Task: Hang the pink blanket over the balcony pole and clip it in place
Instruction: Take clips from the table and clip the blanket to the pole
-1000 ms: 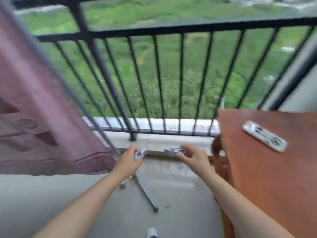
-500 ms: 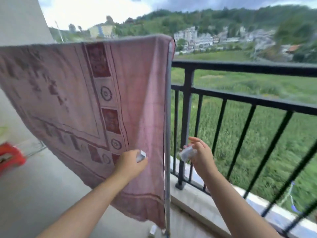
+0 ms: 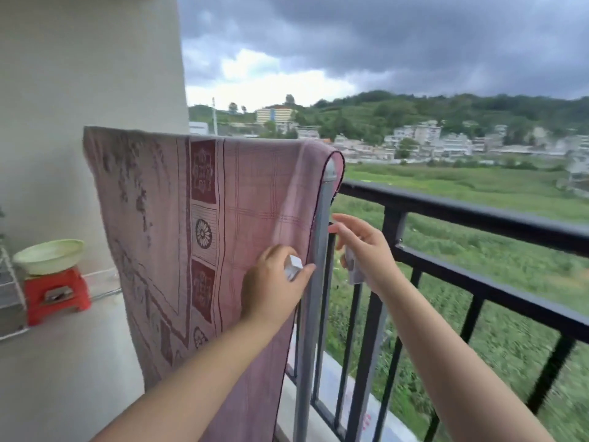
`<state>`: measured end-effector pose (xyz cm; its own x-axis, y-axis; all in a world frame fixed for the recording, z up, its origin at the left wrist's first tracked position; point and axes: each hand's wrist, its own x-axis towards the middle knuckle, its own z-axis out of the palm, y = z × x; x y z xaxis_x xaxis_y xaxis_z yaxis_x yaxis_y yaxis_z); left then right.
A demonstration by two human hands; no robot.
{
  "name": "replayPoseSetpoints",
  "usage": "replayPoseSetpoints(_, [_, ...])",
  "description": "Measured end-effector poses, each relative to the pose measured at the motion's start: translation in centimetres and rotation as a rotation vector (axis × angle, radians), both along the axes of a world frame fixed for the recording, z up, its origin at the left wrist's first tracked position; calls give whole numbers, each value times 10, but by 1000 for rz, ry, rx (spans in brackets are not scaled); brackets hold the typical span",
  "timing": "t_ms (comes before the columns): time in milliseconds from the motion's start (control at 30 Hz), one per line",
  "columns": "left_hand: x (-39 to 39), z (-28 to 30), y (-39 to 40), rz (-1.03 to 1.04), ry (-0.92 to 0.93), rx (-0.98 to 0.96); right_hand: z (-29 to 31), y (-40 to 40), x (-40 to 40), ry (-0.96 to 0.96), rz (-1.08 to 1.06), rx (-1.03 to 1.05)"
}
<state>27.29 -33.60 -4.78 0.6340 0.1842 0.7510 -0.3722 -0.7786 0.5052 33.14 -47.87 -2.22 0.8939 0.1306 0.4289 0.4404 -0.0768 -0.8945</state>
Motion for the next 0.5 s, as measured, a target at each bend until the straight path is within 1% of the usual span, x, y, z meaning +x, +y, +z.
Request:
replayPoseSetpoints(67, [10,-3,-6,68,-45,-4,8,-1,17,-29,154,-1])
replayPoseSetpoints(133, [10,-7,-10,125,-56,37,12,0,29,-67,299,4])
replayPoseSetpoints(200, [6,-9,-12,173,-57,26,13,3,38,-67,433,71])
replayPoseSetpoints(267, [3,-6,-13,176,-60,2,12,7,45,-38,533,119])
replayPoseSetpoints(367, [-3,-2,-15,142,-6,-12,11,11,53,18,681,182])
replayPoseSetpoints(433, [-7,-1,-18,140,19,-16,13,13,56,-11,700,180])
replayPoseSetpoints(500, [-11,0,-21,151,48,-5,15,14,55,-125,581,92])
